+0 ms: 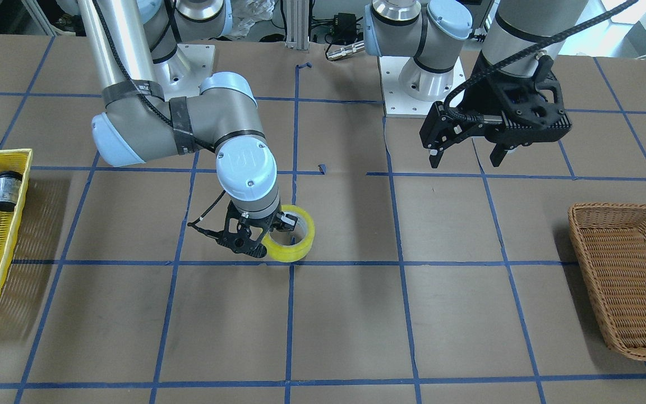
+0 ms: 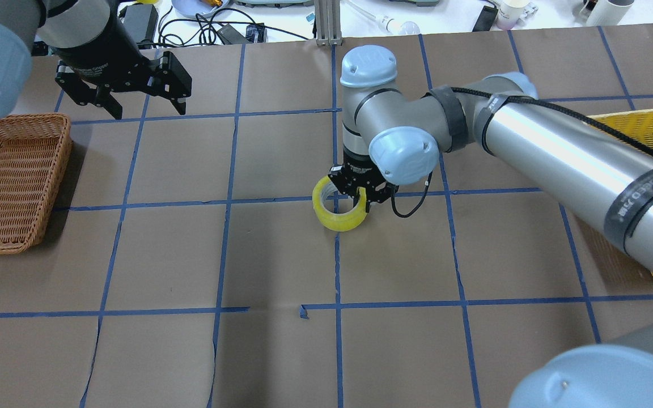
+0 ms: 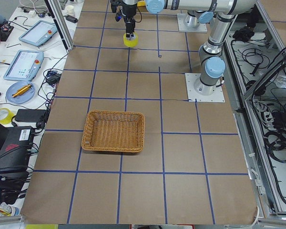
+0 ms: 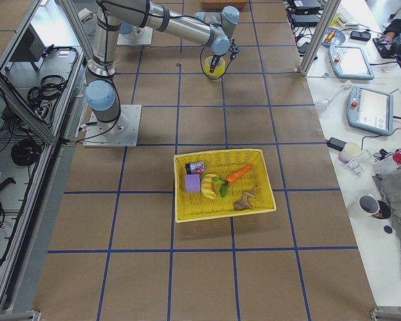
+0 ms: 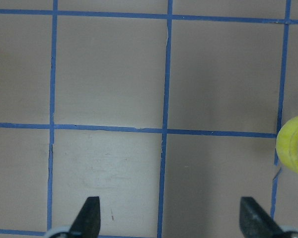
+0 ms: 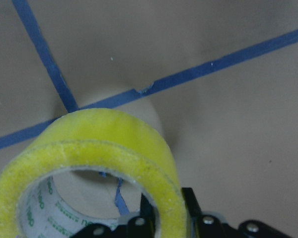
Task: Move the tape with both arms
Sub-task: 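Carry the tape roll to the table center and set it down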
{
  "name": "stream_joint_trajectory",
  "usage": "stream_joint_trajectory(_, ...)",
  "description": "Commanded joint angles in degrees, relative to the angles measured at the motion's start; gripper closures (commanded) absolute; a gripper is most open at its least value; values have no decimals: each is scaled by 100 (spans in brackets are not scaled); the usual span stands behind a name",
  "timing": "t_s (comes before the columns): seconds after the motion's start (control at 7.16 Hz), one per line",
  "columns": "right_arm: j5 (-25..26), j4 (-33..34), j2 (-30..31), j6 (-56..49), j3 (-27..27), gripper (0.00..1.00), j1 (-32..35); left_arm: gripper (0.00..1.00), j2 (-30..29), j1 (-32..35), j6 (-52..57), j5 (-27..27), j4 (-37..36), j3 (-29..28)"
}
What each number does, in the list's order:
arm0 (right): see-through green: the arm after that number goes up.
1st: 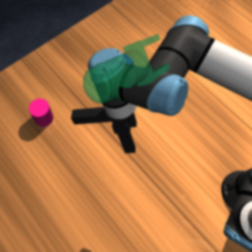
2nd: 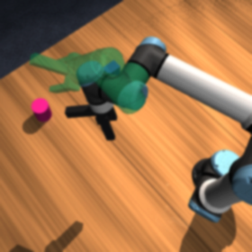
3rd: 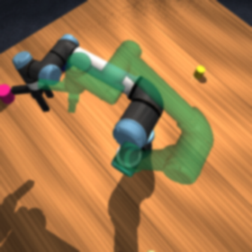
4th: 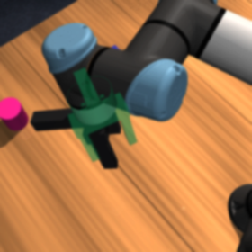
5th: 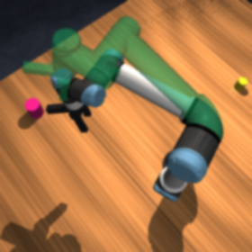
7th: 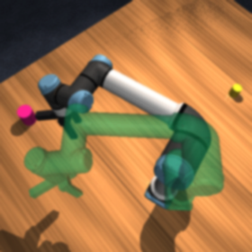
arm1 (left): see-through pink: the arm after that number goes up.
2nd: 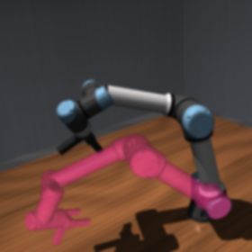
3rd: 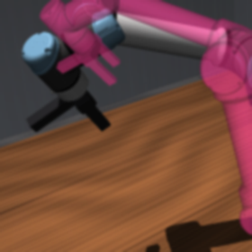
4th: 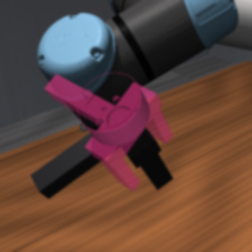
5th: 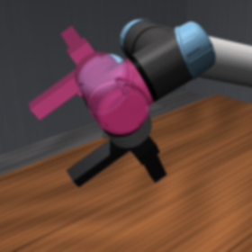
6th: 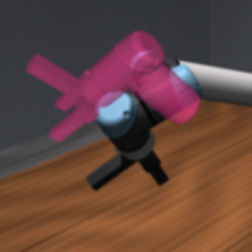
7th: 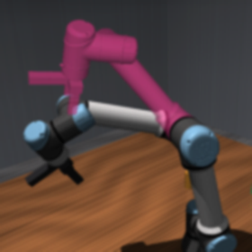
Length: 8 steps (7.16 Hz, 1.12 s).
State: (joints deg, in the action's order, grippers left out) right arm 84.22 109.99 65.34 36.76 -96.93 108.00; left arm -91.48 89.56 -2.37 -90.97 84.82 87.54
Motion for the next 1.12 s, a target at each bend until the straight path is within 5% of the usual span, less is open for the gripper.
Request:
stream_joint_trajectory(0.0,-372,163,163,33,-571,100,176,0,-2,0,0,0,0,-8)
stream_joint_trajectory(0.84,-319,216,612,24,-1231,100,318,0,-11,0,0,0,0,0)
stream_joint_trajectory(0.98,-310,225,620,24,-1276,72,318,0,-2,0,0,0,0,9)
